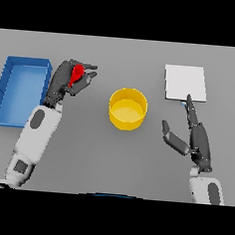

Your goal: Pick up the red beaker and tilt it to pour out 1 green nut into yellow bowl. Pick up the yellow bowl and place it on the metallic measuring scale.

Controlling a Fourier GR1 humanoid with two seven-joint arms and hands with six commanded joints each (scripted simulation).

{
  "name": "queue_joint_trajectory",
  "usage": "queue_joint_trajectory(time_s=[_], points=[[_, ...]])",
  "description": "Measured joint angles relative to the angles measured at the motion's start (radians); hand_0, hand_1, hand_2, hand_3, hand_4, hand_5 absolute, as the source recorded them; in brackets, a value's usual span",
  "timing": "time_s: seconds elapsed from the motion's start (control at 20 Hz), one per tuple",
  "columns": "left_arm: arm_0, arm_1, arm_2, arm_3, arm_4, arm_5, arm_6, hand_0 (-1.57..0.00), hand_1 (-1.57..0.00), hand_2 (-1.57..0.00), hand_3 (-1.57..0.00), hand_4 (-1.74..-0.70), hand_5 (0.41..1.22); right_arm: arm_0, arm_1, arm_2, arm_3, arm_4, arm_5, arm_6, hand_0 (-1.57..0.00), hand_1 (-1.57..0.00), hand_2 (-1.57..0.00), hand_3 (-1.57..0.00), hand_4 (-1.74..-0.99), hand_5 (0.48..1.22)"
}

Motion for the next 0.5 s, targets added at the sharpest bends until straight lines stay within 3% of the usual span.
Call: queue_joint_trajectory(time_s=[0.05, 0.15, 0.35, 0.5], points=[[-0.019, 0.025, -0.044, 0.000, -0.043, -0.017, 0.027, -1.56, -1.56, -1.56, -1.56, -1.73, 1.121, -0.005, -0.002, 0.000, 0.005, 0.009, -0.005, 0.023, 0.00, 0.00, 0.00, 0.00, -1.243, 0.691], [-0.037, 0.053, -0.099, -0.001, -0.085, -0.041, 0.046, -1.56, -1.56, -1.56, -1.56, -1.73, 1.117, 0.014, -0.005, 0.004, -0.016, 0.011, -0.004, -0.005, 0.00, 0.00, 0.00, 0.00, -1.243, 0.696], [-0.064, 0.068, -0.153, 0.006, -0.111, -0.050, 0.068, -1.56, -1.56, -1.56, -1.56, -1.73, 1.112, 0.015, -0.002, 0.009, -0.026, 0.012, 0.000, 0.039, 0.00, 0.00, 0.00, 0.00, -1.248, 0.711], [-0.129, 0.105, -0.257, 0.032, -0.225, -0.058, 0.112, -1.57, -1.57, -1.57, -1.57, -1.74, 1.123, 0.017, 0.003, 0.017, -0.024, 0.026, -0.007, 0.029, 0.00, 0.00, 0.00, 0.00, -1.260, 0.719]])
